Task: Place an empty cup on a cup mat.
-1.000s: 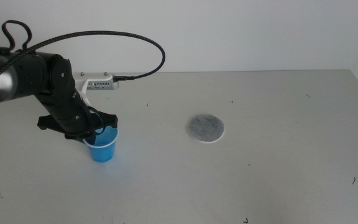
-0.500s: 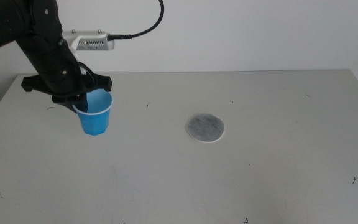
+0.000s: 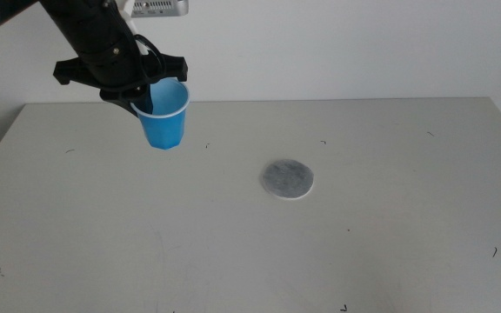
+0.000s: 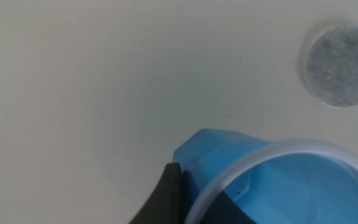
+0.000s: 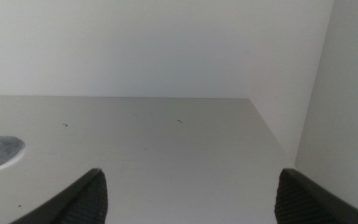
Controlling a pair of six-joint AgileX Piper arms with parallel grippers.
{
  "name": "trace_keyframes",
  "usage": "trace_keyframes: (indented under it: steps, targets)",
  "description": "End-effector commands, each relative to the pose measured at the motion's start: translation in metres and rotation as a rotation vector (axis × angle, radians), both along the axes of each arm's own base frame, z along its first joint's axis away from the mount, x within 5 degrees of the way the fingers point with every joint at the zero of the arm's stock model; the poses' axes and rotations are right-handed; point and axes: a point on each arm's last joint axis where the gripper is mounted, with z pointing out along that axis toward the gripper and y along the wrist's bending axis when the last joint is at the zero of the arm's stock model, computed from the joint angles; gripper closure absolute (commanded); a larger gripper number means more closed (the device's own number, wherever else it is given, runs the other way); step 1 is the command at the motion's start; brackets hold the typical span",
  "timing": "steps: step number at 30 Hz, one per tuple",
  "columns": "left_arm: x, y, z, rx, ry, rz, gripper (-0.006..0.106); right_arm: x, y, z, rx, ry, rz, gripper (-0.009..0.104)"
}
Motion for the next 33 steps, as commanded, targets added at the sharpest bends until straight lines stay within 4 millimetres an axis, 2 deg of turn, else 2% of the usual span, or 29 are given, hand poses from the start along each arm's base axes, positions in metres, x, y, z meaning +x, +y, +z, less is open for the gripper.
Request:
trace_keyframes:
  steps: [1,10,18,25,33]
  targets:
    - [-0.005,-0.007,0.028,-0.045,-0.086,0.003,0.100,-0.002,0.000,0.012,-0.023,-0.108,0.004,0.001]
    - [0.013,-0.063,0.025,-0.051,-0.057,-0.086,0.100,-0.002,0.000,0.012,-0.023,-0.108,0.004,0.001]
    - [0.028,-0.108,0.003,-0.070,-0.050,-0.142,0.100,-0.002,0.000,0.012,-0.023,-0.108,0.004,0.001]
    - [0.039,-0.133,-0.021,-0.116,-0.035,-0.168,0.100,-0.002,0.000,0.012,-0.023,-0.108,0.004,0.001]
    - [0.053,-0.147,-0.051,-0.159,-0.037,-0.168,0.100,-0.002,0.000,0.012,-0.023,-0.108,0.004,0.001]
